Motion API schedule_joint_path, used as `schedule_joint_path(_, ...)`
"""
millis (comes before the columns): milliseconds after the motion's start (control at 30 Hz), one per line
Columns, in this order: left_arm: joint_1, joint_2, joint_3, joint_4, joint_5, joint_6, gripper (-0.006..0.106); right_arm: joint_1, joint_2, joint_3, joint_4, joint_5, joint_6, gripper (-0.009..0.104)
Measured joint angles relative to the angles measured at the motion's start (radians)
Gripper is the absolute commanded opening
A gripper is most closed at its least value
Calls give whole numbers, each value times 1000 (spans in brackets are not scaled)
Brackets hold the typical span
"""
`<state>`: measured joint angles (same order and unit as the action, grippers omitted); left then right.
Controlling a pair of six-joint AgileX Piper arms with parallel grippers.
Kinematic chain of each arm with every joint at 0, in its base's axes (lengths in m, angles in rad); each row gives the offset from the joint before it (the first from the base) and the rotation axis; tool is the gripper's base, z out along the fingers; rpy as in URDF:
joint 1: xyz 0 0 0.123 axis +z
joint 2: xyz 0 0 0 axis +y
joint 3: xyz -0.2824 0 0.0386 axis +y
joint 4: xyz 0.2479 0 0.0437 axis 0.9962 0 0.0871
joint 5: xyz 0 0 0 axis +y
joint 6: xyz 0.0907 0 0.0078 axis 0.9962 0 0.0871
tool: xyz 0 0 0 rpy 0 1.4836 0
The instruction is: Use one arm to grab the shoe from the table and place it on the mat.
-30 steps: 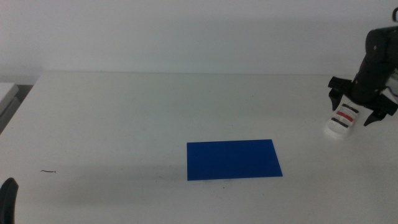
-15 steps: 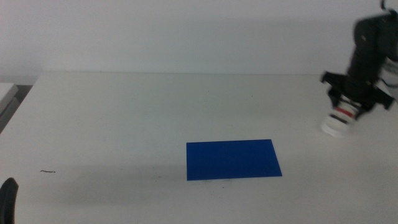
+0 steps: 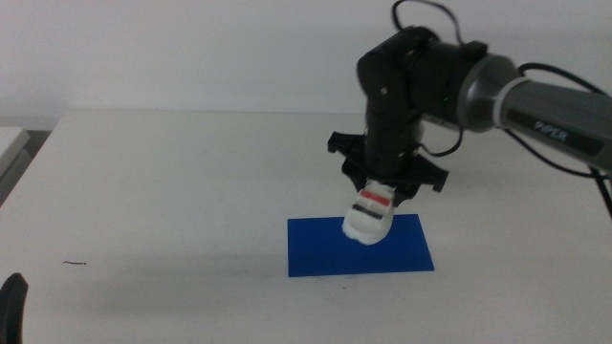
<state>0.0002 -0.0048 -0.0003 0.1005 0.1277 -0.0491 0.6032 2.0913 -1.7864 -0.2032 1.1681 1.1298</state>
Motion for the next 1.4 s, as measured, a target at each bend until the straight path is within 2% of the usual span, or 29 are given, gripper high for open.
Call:
schedule_joint_path(567,0,0,0,0,0,0,94,14,10,0,32,-62,26,-2)
schedule_joint_path(800,0,0,0,0,0,0,94,14,37,0,37,-41,117,-2)
schedule_joint_path(967,0,0,0,0,0,0,94,14,83,0,67,-41,158,-2)
schedule_joint_path(1100,0,0,0,0,0,0,94,14,89,0,74,-38,322,-2)
schedule_joint_path(1267,0,0,0,0,0,0,94,14,89,0,116,13,728,-2)
schedule_joint_path(1400,0,0,0,0,0,0,94,14,94,0,149,35,925,-2)
